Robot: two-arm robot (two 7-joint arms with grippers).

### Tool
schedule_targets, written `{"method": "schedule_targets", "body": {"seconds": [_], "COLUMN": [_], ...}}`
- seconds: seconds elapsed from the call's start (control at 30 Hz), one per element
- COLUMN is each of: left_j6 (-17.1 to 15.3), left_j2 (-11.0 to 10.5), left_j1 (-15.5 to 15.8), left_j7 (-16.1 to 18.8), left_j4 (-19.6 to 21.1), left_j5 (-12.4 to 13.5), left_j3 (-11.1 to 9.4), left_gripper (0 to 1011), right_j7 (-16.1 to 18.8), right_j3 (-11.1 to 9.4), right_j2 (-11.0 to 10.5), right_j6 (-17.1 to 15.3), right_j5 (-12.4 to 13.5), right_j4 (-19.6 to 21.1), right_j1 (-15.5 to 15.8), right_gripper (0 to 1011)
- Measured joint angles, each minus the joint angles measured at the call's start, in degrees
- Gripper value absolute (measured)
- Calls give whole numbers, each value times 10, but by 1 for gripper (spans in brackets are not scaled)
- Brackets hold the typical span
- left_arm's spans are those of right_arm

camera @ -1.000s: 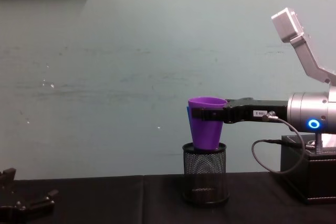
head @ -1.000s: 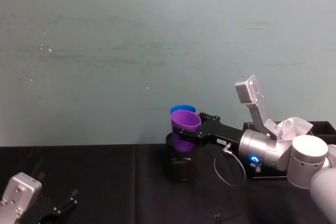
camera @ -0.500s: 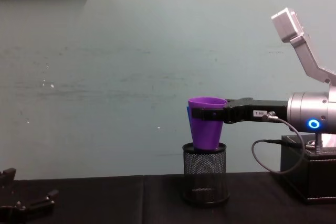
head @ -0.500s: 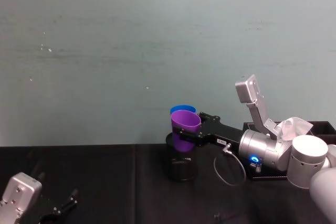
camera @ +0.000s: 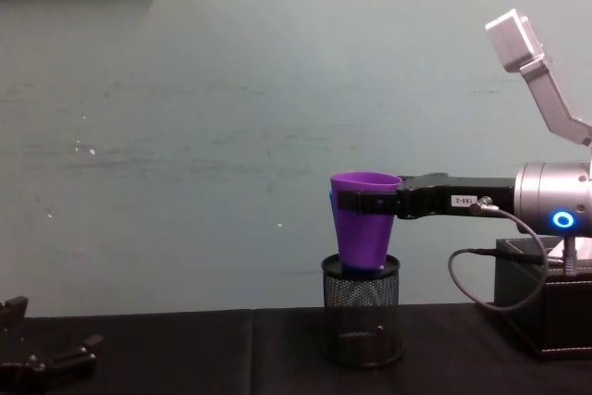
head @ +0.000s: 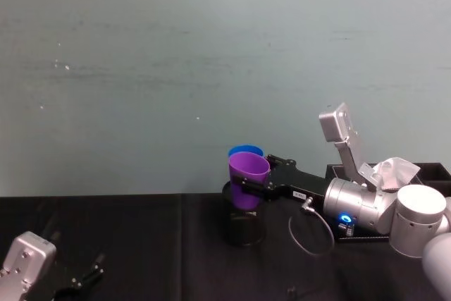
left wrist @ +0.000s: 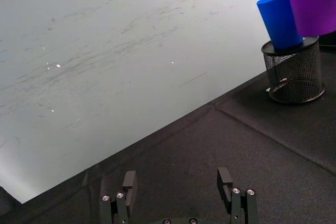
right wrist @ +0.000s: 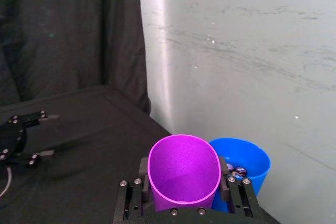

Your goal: Pick up one cup with a gripper and tap it against the other cup.

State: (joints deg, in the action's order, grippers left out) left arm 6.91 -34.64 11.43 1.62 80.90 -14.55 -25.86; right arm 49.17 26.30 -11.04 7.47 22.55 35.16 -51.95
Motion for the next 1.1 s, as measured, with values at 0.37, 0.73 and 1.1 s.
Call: {"method": "schedule_targets", "body": {"seconds": [0.37,0.73,1.1], "left_j6": [0,0,0], "left_j2": [0,0,0], "left_j1": [0,0,0], "left_j7": [0,0,0], "left_j4": [0,0,0], "left_j5": [0,0,0], "left_j3": [0,0,0], "left_gripper": [1000,1000,1000], "right_j7": [-1,-3,-3], "right_j3": [12,26,38], "right_j2": [-36,-61,-94], "right_j6": [-38,-47,-40], "right_j5": [9,18,30], "right_j4": [98,157,223], "right_j1": [45,69,107], "right_gripper": [726,726,726]}}
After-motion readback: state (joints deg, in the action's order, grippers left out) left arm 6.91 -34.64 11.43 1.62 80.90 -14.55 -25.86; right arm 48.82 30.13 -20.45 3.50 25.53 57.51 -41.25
